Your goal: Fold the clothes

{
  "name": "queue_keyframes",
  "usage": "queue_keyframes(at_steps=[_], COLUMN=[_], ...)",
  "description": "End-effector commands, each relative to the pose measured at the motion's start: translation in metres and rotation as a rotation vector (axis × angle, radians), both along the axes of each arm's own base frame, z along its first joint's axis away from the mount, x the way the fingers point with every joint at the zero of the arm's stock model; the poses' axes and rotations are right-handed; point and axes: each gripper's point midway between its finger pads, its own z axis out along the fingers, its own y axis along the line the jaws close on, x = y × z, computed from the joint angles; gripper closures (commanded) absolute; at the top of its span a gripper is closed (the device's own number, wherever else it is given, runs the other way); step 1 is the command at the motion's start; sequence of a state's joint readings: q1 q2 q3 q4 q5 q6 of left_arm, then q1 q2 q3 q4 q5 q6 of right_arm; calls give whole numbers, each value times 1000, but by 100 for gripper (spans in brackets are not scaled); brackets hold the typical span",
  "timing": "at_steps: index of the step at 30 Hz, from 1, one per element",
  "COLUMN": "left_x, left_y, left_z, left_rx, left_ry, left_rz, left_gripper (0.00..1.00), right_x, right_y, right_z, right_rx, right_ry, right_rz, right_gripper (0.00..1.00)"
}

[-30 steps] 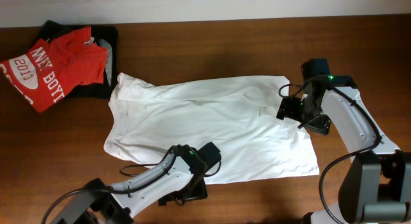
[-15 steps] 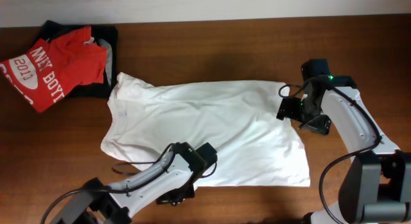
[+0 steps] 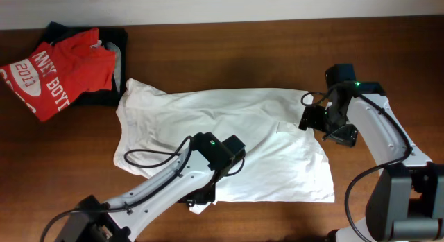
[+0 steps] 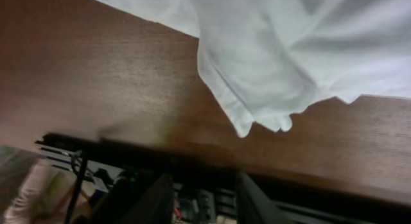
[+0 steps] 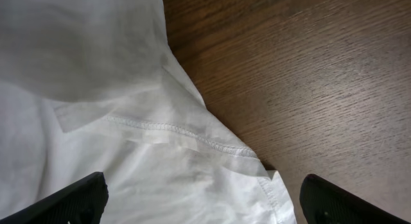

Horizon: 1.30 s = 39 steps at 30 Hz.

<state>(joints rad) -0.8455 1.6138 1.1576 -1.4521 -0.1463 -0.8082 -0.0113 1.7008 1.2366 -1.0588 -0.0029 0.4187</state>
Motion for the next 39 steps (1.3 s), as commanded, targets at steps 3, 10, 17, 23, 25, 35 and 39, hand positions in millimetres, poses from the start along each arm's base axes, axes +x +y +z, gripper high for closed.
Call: queue_keyframes(at_steps=[3, 10, 17, 23, 25, 35, 39], left_x=[-19, 2, 23, 62, 62, 90, 120], left_y=[4, 30, -15, -40, -40, -63, -75], left_z=[-42, -77, -101, -80, -75, -87, -81], left_rx=[-46, -184, -444, -538, -536, -607, -652], left_ry=[51, 89, 17, -81, -70, -145, -274], left_rz=[132, 262, 248, 171, 148, 98, 70], left_gripper=[74, 100, 100, 99, 100, 100, 99], right_x=[-4, -4, -4, -4, -4, -5, -5], right_y=[-1, -1, -1, -1, -1, -1, -1], right_z=[1, 1, 1, 1, 1, 1, 1], right_rx=[-15, -15, -15, -15, -15, -15, -15], right_ry=[10, 12, 12, 13, 12, 16, 17], right_rz=[1, 7, 7, 8, 7, 7, 7], right_gripper=[1, 1, 1, 1, 1, 1, 1])
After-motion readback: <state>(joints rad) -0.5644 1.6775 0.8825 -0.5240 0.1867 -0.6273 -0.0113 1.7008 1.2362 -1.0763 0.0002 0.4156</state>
